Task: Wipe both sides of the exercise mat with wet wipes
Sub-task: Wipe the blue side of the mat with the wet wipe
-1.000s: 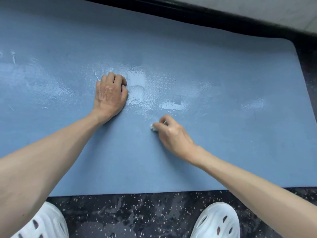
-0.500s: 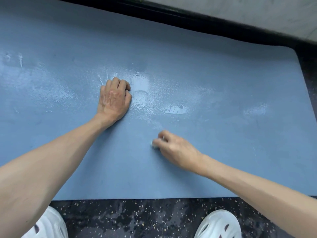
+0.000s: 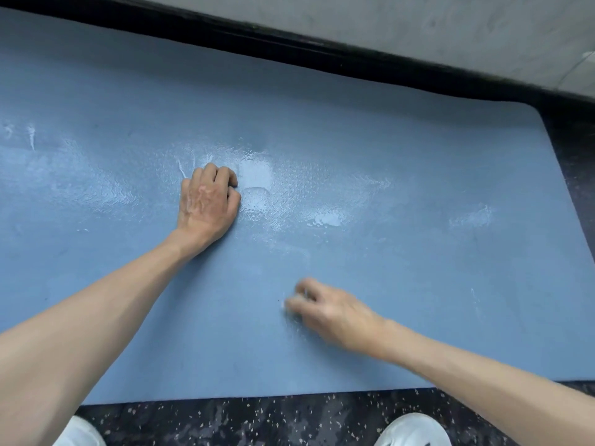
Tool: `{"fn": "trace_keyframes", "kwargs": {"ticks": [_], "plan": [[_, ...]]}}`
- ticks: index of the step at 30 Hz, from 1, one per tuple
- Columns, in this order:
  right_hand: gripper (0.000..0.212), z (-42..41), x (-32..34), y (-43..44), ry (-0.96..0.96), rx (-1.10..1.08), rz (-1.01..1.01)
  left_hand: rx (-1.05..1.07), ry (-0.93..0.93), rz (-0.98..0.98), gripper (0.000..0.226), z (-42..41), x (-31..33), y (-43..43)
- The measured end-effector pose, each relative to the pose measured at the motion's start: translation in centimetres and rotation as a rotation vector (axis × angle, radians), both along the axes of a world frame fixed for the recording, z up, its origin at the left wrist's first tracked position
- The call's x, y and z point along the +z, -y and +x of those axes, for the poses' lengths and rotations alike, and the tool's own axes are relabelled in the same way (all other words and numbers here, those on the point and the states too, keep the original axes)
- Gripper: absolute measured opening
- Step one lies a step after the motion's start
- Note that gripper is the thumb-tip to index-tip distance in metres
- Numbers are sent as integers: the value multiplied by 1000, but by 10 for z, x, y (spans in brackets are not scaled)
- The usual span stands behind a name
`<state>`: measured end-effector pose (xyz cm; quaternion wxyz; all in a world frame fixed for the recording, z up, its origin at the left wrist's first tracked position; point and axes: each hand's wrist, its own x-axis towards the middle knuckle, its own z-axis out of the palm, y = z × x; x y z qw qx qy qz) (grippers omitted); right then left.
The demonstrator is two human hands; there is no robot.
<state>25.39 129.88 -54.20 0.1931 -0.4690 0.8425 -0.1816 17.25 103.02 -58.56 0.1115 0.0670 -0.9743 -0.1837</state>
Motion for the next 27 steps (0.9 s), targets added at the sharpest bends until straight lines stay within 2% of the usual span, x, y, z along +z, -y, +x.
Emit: {"fn": "trace_keyframes", "kwargs": {"ticks": [3,5,7,12,13,14,19,22,24,27], "plan": [[28,-51,-9,29,-141,-439,-95,17,-9,-19,11,0,-1,0],[24,-64,-10,40,-176,-551,-106,15,-14,-27,10,0,-1,0],[25,-47,-8,37,-162,-476,-86,15,-15,-28,10,0,0,-1],[29,38,13,5,126,48,65,28,-16,-34,9,1,-3,0],[33,36,15,3,124,82,46,27,-18,-38,9,1,-4,0],[34,25,14,6,25,96,27,26,-21,-44,9,1,-4,0],[31,-88,-3,43,-225,-391,-96,26,-12,-55,9,-2,-4,-2],[18,-140,-3,49,-235,-662,-96,17,-33,-57,14,-3,-6,0],[16,-137,-2,49,-238,-681,-113,19,-42,-52,18,-3,-6,0],[17,-84,-7,32,-188,-526,-125,24,-49,-46,20,-2,-7,1]]}}
